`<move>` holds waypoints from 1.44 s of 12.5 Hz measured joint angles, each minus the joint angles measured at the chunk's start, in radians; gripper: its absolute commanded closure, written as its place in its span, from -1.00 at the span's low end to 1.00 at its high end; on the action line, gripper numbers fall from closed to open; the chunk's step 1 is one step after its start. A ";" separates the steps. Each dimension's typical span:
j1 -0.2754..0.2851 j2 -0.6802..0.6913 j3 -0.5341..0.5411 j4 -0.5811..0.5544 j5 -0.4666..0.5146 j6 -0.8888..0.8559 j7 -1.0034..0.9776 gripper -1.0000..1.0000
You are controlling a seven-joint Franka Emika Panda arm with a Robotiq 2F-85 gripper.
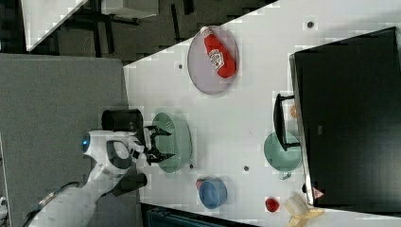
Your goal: Drag strainer left to right.
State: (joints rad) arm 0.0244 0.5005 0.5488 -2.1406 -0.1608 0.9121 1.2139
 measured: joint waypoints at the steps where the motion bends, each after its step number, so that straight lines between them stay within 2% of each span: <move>1: 0.002 0.033 -0.013 0.002 0.010 0.025 0.003 -1.00; 5: 0.038 0.084 -0.092 -0.016 -0.015 0.078 0.016 -1.00; 9: 0.033 0.080 -0.103 -0.025 -0.030 0.100 0.029 -1.00; 11: 0.025 0.077 -0.123 -0.039 0.003 0.113 0.036 -1.00; 13: -0.001 0.056 -0.116 -0.066 -0.014 0.106 0.036 -1.00; 18: 0.004 -0.046 -0.166 -0.129 0.002 0.121 0.036 -1.00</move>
State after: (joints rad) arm 0.0281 0.4548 0.3828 -2.2695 -0.1587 1.0332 1.2500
